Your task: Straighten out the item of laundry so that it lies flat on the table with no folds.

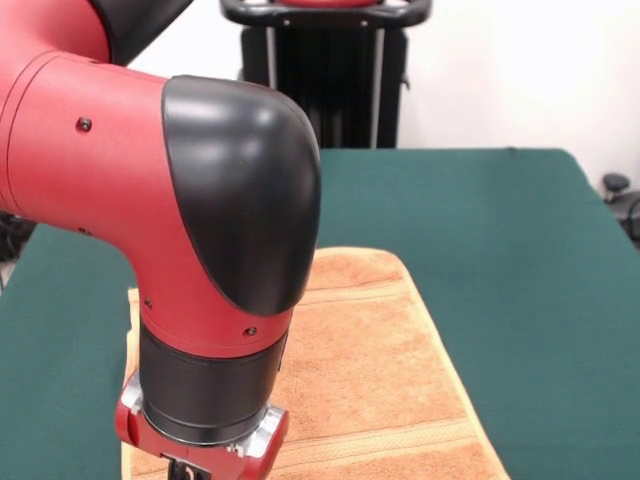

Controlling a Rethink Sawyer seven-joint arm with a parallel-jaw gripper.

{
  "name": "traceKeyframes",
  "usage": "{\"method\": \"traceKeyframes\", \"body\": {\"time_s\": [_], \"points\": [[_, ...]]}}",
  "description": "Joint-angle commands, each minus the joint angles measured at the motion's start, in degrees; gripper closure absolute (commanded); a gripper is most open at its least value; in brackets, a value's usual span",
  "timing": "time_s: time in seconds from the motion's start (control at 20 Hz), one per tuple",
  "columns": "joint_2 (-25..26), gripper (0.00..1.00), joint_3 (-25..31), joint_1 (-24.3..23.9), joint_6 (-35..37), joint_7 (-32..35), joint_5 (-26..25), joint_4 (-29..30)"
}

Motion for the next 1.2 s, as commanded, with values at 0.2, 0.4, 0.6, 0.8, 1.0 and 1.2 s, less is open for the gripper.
{"method": "traceKeyframes", "body": {"time_s": [0.2,0.4,0.6,0.8,1.0,1.2], "points": [[-0.14,1.0,9.96,-0.2,5.06,-13.11,-4.75,6.02],[-1.28,1.0,10.17,-0.1,5.13,-10.94,-4.98,7.03],[-5.29,1.0,6.58,1.06,9.46,-7.64,-3.0,8.95],[-9.7,1.0,4.17,1.72,15.48,-4.98,-1.37,10.71],[-12.28,1.0,3.75,1.93,20.51,-4.05,-1.7,10.68],[-13.29,1.0,4.78,1.73,23.93,-3.67,-2.23,10.4]]}}
